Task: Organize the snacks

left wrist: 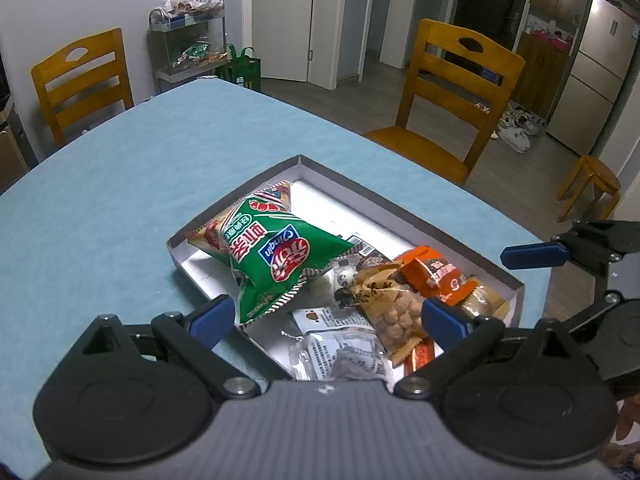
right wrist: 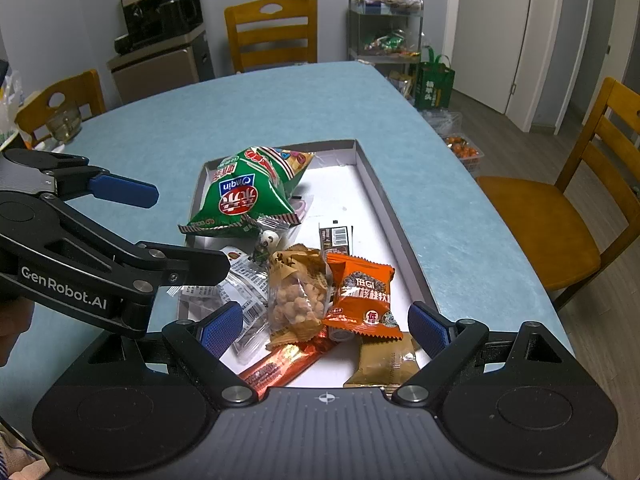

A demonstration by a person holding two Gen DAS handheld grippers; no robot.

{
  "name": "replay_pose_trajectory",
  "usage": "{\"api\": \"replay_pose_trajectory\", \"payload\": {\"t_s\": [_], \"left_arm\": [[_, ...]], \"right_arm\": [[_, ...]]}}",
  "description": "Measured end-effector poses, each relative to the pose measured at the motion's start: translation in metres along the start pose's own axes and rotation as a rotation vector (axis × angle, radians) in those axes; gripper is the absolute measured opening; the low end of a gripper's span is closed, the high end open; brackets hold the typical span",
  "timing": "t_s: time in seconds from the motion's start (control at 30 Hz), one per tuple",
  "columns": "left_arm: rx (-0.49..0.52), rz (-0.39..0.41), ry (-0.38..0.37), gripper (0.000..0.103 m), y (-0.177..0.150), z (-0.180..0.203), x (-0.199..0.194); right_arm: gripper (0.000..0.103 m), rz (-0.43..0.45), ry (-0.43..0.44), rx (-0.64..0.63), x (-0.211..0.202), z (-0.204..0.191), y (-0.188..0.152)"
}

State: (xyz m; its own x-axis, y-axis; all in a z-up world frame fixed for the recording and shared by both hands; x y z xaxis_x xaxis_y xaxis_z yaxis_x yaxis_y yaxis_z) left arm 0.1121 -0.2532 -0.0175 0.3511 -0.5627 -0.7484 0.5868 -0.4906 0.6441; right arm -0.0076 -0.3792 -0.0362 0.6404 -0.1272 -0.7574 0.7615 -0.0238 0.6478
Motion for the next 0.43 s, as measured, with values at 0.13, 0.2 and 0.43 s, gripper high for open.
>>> {"api": "replay_pose_trajectory", "payload": {"t_s": [0.13,0.2,0.43], "left_arm": [[0.003,0.004,0.000,0.101,0.0002,-0.0005,0.0000],[0.005,0.010,-0.003,0.101,0.0007,0.0000,-0.0004],[0.022,0.021,-0.014,0.102,0.0020,0.0023,-0.0004]], "right_arm": [[0.090,0.001,0.001,-0.001,0.0004,0.0001,-0.0003],[0.090,-0.001,0.001,-0.002,0.0005,0.0001,-0.0002],[0.090,-0.005,0.005,-0.016,0.0020,-0.0021,0.0010]]}}
Point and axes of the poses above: each gripper's, at about its wrist camera, not at the fingertips, and x roughly the way its jaws point, z to its right, y to its top, the point moved 3 cm from there along x, roughly the way its jaws point, and after that the axes turned 6 degrees about -y, right-handed, at the moved point
